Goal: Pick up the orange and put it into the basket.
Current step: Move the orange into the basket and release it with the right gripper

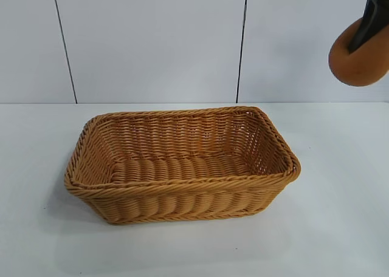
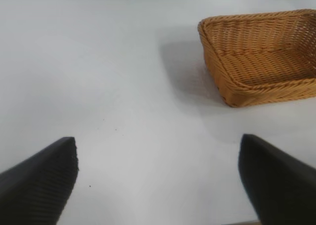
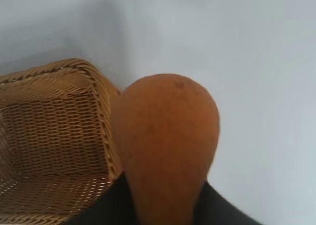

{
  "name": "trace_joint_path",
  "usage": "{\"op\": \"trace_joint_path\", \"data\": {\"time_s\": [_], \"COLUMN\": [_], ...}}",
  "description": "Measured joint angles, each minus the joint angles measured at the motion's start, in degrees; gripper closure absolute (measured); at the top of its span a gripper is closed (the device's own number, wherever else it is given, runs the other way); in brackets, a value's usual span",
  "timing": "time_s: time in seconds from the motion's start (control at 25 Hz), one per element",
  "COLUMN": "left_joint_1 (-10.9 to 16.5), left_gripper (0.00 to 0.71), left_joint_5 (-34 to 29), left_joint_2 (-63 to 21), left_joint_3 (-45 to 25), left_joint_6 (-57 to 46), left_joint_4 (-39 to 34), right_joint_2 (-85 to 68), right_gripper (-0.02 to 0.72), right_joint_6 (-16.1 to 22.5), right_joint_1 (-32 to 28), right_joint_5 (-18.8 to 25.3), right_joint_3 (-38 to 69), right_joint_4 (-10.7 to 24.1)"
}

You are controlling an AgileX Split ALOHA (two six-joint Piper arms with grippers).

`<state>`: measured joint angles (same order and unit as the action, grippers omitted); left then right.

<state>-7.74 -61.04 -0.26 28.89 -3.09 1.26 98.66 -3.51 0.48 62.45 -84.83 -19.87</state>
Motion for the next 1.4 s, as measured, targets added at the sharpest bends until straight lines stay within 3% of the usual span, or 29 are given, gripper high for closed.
{"op": "trace_joint_path", "data": {"time_s": [0.28,0.6,0.96,1.2,1.28,1.4], "left_joint_1": [0.0,0.0,0.0,0.0,0.0,0.0], "left_gripper": [0.08,0.08,0.08,0.08,0.08,0.08], "left_joint_5": [0.0,0.0,0.2,0.2,0.2,0.2], "left_joint_2": [0.0,0.0,0.0,0.0,0.0,0.0], "left_joint_3": [0.0,0.0,0.0,0.0,0.0,0.0], "left_joint_6": [0.0,0.0,0.0,0.0,0.0,0.0], "left_joint_4": [0.0,0.0,-0.1,-0.1,-0.1,-0.1], "right_joint_2": [0.0,2.0,17.2,22.6,22.6,22.4], "right_gripper": [0.622,0.622,0.622,0.622,0.542,0.261], "right_joint_6": [0.4,1.5,1.7,0.1,-0.4,-0.7], "right_joint_1": [12.4,27.5,32.9,32.9,32.9,32.9], "right_joint_5": [-3.9,-14.1,-20.9,-20.9,-20.5,-19.8], "right_joint_3": [0.1,0.1,0.1,0.2,0.2,0.2], "right_joint_4": [-0.8,-1.0,-0.9,-0.9,-0.9,-1.0]}}
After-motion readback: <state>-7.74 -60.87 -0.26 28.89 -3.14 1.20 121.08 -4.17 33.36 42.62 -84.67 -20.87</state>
